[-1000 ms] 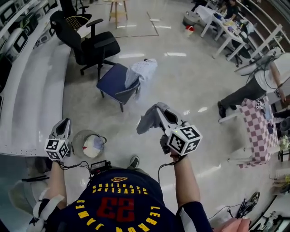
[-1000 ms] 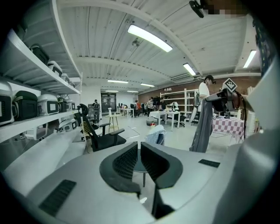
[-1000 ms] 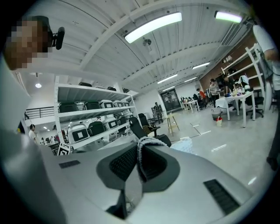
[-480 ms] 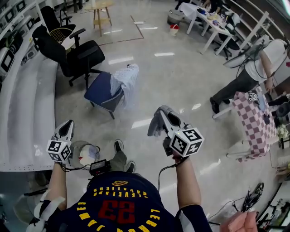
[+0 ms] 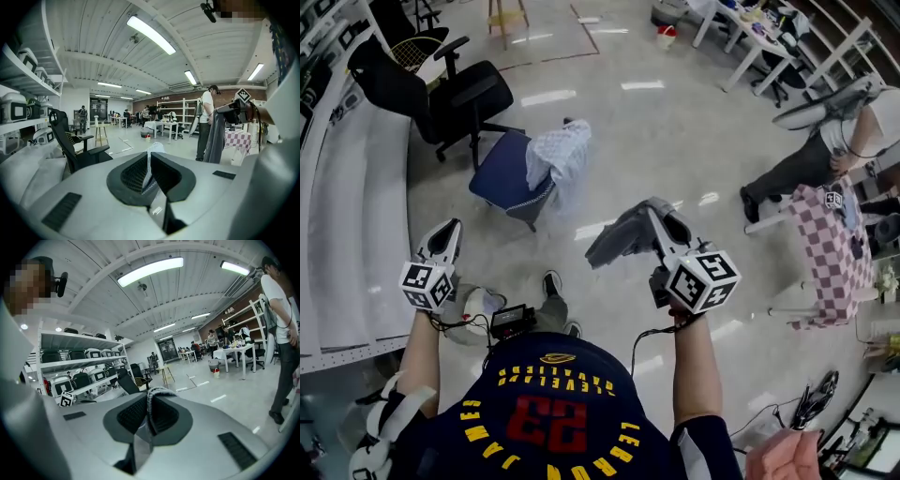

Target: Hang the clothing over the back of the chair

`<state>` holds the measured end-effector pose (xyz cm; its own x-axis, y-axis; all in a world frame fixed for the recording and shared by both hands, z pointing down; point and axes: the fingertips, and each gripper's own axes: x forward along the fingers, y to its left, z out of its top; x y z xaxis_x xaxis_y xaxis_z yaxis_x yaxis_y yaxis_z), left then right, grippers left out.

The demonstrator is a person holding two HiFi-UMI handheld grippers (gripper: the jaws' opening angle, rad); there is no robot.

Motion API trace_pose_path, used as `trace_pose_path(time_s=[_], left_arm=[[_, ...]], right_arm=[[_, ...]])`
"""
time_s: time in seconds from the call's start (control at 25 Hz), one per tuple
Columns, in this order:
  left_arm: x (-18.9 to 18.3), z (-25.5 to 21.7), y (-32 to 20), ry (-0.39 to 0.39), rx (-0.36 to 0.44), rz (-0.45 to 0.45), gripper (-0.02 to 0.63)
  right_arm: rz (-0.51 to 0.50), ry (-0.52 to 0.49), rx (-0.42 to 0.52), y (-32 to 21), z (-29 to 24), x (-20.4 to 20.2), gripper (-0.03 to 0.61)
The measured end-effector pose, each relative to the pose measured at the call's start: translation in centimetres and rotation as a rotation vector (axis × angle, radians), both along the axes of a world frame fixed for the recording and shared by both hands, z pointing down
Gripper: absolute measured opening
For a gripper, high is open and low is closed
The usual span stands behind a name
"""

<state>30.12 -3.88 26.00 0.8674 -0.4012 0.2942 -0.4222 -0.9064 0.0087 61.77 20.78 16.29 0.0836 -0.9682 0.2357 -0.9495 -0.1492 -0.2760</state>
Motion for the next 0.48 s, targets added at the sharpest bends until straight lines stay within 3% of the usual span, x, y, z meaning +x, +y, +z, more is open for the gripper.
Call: trace_pose_path(time_s=[0.48], left_arm=[[7.1,1.7,-10.2,0.015,-0.057,0.044,0.021]], right_arm=[[0.022,0.001,-0.061,-10.0,0.4,4.8,0.032]])
